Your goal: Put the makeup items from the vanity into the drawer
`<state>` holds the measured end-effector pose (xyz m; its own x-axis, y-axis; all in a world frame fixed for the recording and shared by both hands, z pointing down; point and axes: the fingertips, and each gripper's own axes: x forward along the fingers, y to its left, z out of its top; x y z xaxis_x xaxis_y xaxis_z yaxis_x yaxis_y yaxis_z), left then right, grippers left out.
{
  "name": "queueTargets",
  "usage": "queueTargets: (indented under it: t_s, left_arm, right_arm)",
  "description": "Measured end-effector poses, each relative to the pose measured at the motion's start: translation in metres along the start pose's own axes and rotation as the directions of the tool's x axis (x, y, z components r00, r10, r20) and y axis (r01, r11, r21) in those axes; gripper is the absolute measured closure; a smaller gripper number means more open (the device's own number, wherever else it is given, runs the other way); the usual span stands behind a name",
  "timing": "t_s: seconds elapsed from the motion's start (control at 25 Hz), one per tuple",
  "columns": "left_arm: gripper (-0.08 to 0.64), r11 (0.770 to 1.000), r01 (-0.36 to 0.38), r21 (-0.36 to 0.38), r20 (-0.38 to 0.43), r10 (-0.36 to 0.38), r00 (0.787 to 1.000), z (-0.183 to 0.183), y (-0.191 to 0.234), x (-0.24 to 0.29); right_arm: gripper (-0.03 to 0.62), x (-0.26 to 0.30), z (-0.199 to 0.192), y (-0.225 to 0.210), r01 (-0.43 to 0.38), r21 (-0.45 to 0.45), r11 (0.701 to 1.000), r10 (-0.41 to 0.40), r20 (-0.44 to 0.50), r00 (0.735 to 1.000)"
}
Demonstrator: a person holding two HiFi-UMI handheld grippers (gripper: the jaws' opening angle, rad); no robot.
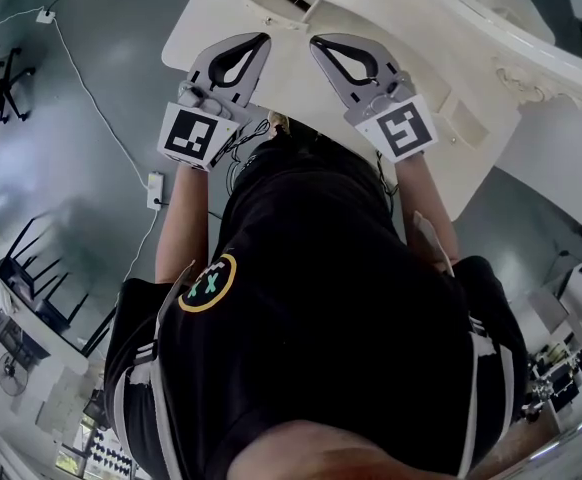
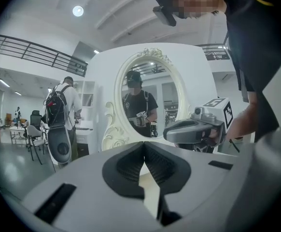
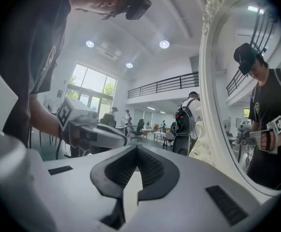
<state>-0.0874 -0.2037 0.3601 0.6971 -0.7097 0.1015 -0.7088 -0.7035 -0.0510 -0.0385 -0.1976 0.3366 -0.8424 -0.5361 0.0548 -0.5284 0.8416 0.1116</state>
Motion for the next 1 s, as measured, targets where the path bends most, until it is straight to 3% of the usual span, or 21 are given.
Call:
queueTargets:
  t_s: [0.12, 0.36, 1.0]
  left_arm:
    - [0.538, 1.000, 0.007, -0.023, 0.012, -0.006, 1.000, 0.006, -0.003, 0.001]
    - [0.538, 1.000, 0.008, 0.005, 0.005, -0.008, 1.000, -0.003, -0.001, 0.001]
    - [0.538, 1.000, 0.018, 0.003, 0.009, -0.018, 1.000, 0.005, -0.008, 0.004]
  right_arm:
    - [0.571, 0.001, 0.003, -0.004, 0.015, -0.012, 1.000, -0.015, 0.007, 1.000]
    - [0.572, 0.000, -0.004, -0.006, 0.022, -0.016, 1.000, -0.022, -0.015, 1.000]
    - [0.572, -0.010, -0.003, -0.007, 0.042, 0.048, 0.998, -0.042, 0.006, 0.999]
